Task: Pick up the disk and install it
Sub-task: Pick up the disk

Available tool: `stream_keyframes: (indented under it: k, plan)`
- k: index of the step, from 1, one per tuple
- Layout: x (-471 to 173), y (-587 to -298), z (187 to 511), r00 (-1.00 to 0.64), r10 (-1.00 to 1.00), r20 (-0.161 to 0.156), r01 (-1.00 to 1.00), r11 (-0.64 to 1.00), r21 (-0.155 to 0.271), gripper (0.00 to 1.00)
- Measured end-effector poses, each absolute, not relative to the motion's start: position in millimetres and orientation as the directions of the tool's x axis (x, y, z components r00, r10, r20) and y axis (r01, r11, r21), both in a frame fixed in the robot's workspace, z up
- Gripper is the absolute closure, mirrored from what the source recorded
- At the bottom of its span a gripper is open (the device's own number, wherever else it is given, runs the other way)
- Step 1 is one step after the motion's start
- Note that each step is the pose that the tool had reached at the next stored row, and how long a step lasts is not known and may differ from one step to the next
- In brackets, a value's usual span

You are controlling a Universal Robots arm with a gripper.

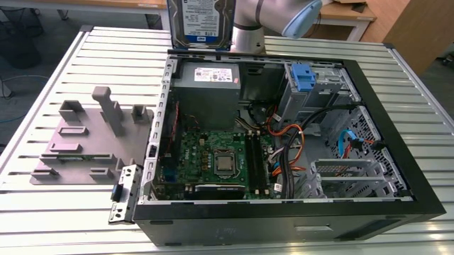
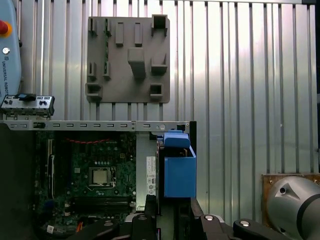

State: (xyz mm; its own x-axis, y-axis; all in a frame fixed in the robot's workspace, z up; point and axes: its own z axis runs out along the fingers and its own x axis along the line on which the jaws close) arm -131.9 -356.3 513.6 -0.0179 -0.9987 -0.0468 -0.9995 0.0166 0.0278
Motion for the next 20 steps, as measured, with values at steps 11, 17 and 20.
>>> stream_keyframes:
  k: [11, 17, 20]
  plan:
    - [-123.1, -356.3, 513.5, -0.018, -0.999, -0.047, -0.999, 0.016, 0.028, 0.65]
    - [-116.1, -356.3, 513.3, -0.017, -0.999, -0.047, -0.999, 0.016, 0.028, 0.65]
    - [-112.9, -356.3, 513.3, -0.017, -0.999, -0.047, -0.999, 0.015, 0.028, 0.65]
